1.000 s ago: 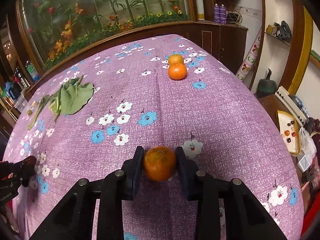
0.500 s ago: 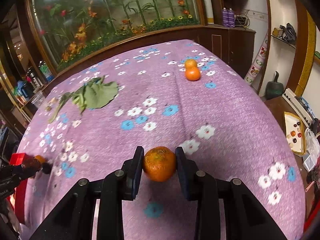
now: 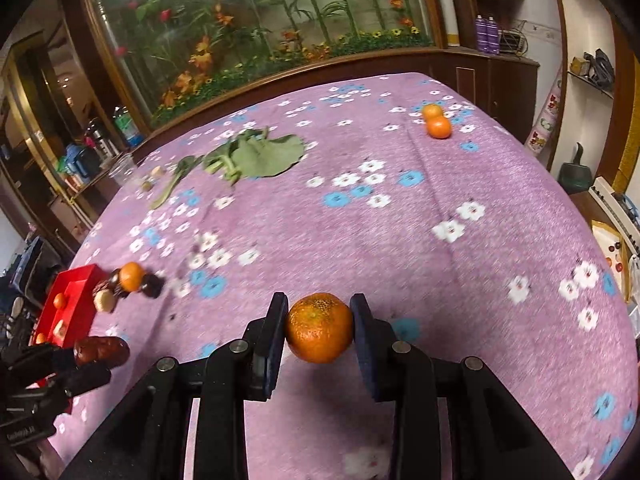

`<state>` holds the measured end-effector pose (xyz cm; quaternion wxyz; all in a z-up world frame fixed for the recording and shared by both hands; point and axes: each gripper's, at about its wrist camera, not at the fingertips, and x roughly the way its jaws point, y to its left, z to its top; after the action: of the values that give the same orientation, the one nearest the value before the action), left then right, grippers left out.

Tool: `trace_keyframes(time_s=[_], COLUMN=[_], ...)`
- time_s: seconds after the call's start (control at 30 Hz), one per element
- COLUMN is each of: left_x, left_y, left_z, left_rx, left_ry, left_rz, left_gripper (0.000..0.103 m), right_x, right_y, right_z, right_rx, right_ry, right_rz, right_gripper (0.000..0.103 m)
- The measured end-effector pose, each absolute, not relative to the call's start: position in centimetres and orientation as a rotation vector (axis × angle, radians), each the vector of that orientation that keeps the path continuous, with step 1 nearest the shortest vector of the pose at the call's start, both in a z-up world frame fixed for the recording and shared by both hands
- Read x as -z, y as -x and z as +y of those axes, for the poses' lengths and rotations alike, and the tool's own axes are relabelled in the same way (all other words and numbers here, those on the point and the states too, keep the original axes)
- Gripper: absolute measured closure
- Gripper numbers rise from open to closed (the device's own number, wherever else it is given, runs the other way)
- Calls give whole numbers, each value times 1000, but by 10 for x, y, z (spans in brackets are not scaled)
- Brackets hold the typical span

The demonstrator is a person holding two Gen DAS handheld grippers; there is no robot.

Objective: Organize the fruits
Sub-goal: 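Carry the red date and orange into the red tray and open both tools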

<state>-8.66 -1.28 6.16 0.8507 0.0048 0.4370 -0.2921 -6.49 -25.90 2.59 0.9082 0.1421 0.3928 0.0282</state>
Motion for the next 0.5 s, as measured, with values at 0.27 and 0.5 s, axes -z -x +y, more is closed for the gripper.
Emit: trace_keyframes(time_s=[0.27, 0.5], left_x=[-60, -56], left_y=[105, 108], left_z=[24, 72], left_rx=[577, 498], left_ry=[59, 160], left_rz=[918, 913], left_gripper=[73, 73], right_x=[-26, -35], right_y=[79, 88], right_z=[-226, -195], right_rx=[-124, -181], right_ry=[-289, -261], right_rz=[822, 812], right_gripper=[69, 69])
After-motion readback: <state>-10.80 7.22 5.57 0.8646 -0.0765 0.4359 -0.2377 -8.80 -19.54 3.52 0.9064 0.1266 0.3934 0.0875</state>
